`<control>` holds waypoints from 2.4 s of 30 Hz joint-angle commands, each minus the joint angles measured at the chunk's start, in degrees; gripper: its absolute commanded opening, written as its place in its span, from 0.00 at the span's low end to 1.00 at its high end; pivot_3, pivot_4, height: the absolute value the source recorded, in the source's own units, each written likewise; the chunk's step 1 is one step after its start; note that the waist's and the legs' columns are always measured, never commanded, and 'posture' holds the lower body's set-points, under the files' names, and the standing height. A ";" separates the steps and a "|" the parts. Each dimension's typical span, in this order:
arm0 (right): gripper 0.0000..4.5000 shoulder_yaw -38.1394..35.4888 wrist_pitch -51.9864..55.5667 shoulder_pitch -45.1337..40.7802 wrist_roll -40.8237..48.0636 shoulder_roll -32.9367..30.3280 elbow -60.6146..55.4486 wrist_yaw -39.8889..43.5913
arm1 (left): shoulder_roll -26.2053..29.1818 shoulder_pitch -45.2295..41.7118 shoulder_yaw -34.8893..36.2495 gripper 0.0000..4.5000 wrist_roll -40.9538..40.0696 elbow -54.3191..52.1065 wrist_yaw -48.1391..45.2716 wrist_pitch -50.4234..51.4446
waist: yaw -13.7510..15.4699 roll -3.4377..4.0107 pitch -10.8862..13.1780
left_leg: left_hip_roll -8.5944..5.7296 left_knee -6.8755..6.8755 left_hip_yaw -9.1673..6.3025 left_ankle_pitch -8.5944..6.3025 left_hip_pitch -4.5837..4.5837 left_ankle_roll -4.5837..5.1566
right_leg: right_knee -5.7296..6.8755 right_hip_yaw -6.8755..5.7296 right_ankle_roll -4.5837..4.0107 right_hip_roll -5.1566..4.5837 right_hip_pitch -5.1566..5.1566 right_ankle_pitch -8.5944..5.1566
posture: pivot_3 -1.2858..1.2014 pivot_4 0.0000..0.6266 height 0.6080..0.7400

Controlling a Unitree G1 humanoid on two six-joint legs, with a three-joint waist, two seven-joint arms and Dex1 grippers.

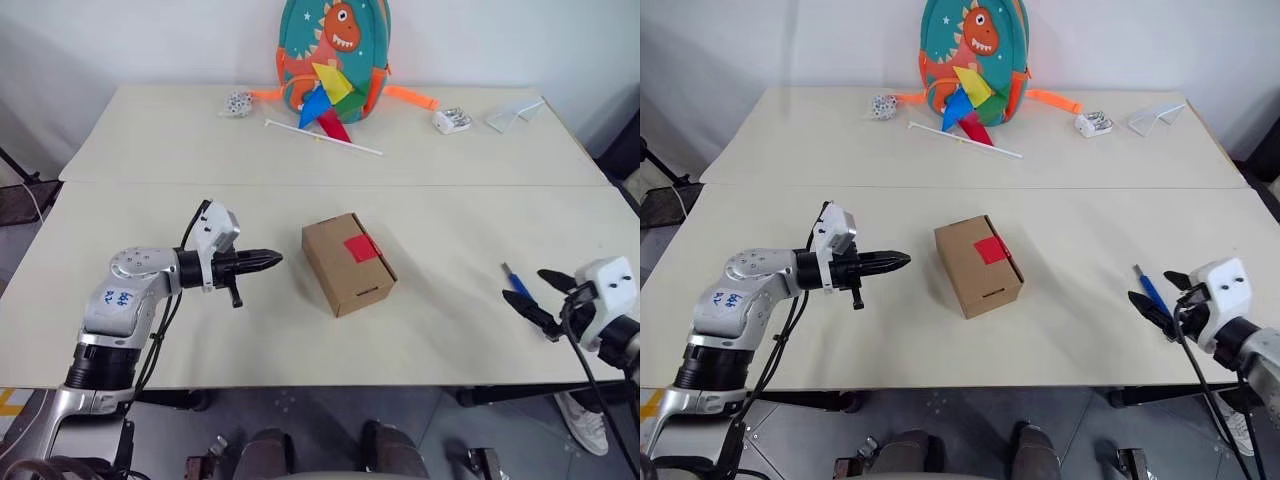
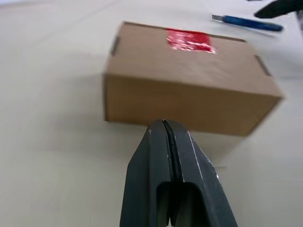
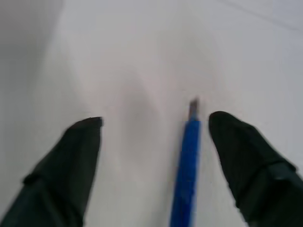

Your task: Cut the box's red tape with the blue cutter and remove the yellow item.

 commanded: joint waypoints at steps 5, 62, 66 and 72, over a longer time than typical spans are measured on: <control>0.95 -0.48 7.00 -8.14 7.02 1.22 -8.84 4.77 | 0.28 4.91 2.59 0.00 -0.82 -5.34 5.19 2.49 | -1.00 0.02 0.00 | 0.00 -0.05 0.06 0.00 0.15 0.00 | 0.06 0.08 -0.04 0.00 0.03 0.02 | 0.52 0.24 1.00; 0.01 18.49 17.54 -18.61 -9.77 11.03 -16.57 12.76 | 0.08 8.82 -3.48 0.00 -3.68 -10.70 3.74 6.44 | -0.37 0.08 0.04 | 0.00 -0.10 0.01 0.01 0.25 -0.03 | 0.02 -0.02 -0.07 0.00 0.16 0.02 | 0.52 0.24 1.00; 0.14 8.54 40.88 -23.39 7.57 8.96 -21.82 6.07 | 4.71 4.26 3.49 0.00 -6.09 -3.86 -4.45 -3.00 | -0.48 0.09 0.05 | 0.04 -0.11 0.01 0.01 0.20 -0.04 | 0.12 -0.02 -0.14 0.00 0.03 -0.01 | 0.52 0.24 1.00; 0.59 1.29 70.33 -38.15 20.12 18.34 -20.10 -12.38 | 2.31 -2.42 0.24 0.00 -5.97 2.45 -12.28 -9.63 | -0.43 0.10 0.03 | 0.05 -0.11 0.03 0.01 0.21 -0.04 | 0.14 -0.02 -0.20 0.00 0.03 0.00 | 0.52 0.24 1.00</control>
